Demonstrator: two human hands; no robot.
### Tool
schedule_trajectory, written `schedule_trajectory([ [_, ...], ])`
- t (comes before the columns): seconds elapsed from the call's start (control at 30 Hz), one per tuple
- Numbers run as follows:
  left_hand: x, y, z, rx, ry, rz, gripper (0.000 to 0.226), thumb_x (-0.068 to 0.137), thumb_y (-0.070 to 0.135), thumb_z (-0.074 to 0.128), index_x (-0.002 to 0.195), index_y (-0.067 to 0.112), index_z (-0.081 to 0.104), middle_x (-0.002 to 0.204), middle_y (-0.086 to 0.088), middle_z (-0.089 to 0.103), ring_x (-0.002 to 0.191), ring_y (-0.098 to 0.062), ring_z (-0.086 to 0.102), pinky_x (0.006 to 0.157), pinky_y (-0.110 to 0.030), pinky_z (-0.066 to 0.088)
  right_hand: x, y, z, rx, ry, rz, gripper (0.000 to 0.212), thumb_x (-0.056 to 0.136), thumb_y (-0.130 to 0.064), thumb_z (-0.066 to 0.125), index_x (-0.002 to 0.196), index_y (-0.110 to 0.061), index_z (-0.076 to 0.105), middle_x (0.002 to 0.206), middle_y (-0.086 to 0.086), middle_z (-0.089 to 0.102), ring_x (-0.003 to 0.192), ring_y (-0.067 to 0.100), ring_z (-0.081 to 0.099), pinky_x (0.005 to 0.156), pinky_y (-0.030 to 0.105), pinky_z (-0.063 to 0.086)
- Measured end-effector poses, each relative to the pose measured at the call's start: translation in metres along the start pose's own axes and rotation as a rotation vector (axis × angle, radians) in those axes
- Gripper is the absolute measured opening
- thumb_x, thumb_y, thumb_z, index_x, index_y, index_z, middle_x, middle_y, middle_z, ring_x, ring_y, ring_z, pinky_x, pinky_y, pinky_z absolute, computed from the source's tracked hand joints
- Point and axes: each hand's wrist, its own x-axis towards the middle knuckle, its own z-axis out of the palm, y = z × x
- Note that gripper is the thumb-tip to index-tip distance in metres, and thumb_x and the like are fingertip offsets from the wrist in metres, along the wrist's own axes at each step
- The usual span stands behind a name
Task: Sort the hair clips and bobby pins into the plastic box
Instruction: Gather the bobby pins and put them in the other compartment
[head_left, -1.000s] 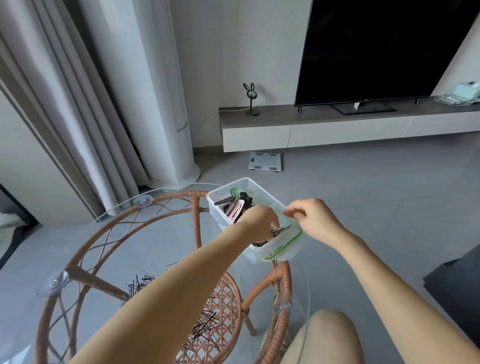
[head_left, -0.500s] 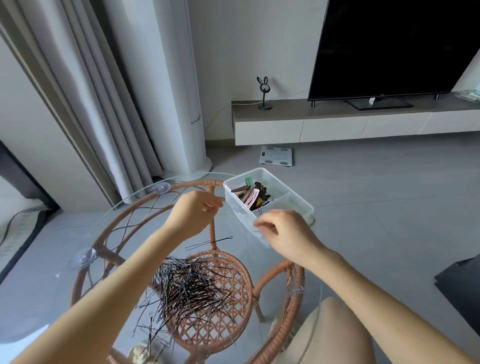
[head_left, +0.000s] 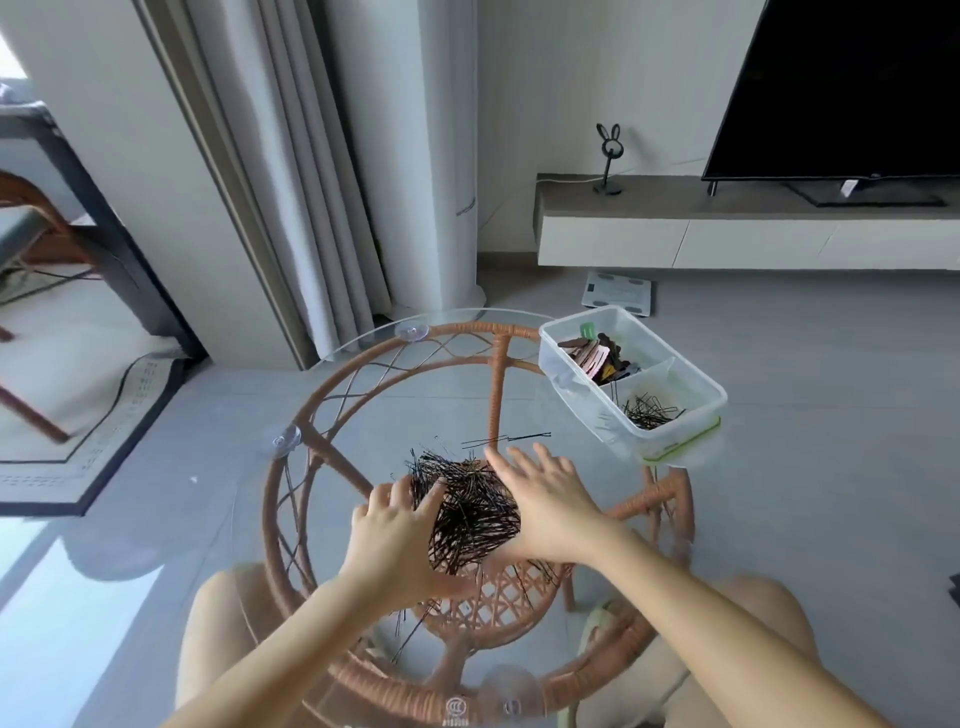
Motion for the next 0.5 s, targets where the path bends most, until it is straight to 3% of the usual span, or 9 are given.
schedule_trajectory([
  [0.1,0.01,0.006,-0.003,-0.151,0.104,0.001,0.093,0.064,0.064,0.066,0.138,0.019,0.033,0.129,-0.008,0.046,0.119,-0.026,0.042,0.098,-0.036,0.042,0.006,-0.012,-0.005,-0.015,0.1,-0.04,0.1,0.068,-0.061,0.064,0.145,-0.019,0.015,0.148,0.009,0.031,0.134,0.032,0.027,0.11,0.046,0.027],
  [0.2,0.016,0.004,-0.01,-0.284,0.12,0.004,0.064,0.073,0.04,0.073,0.127,0.016,0.049,0.113,-0.007,0.056,0.104,-0.025,0.055,0.086,-0.032,0.047,0.008,-0.022,-0.005,0.148,0.143,-0.049,0.073,0.078,-0.035,0.069,0.14,-0.015,0.034,0.133,0.008,0.048,0.125,0.027,0.04,0.103,0.04,0.039],
  [0.33,0.018,0.002,-0.018,-0.386,0.191,0.013,0.039,0.079,0.021,0.069,0.116,0.014,0.061,0.109,-0.007,0.067,0.099,-0.024,0.062,0.083,-0.03,0.048,0.007,-0.023,-0.006,0.28,0.24,-0.019,0.051,0.082,-0.014,0.067,0.13,-0.011,0.051,0.124,0.01,0.059,0.119,0.026,0.052,0.103,0.033,0.041],
  [0.5,0.018,-0.004,-0.028,-0.472,0.26,-0.015,0.016,0.083,0.014,0.064,0.095,0.008,0.072,0.092,-0.008,0.074,0.082,-0.024,0.068,0.077,-0.032,0.056,-0.003,-0.015,-0.021,0.416,0.342,0.023,0.03,0.082,-0.014,0.066,0.111,-0.009,0.066,0.117,0.01,0.067,0.112,0.021,0.06,0.101,0.025,0.04],
])
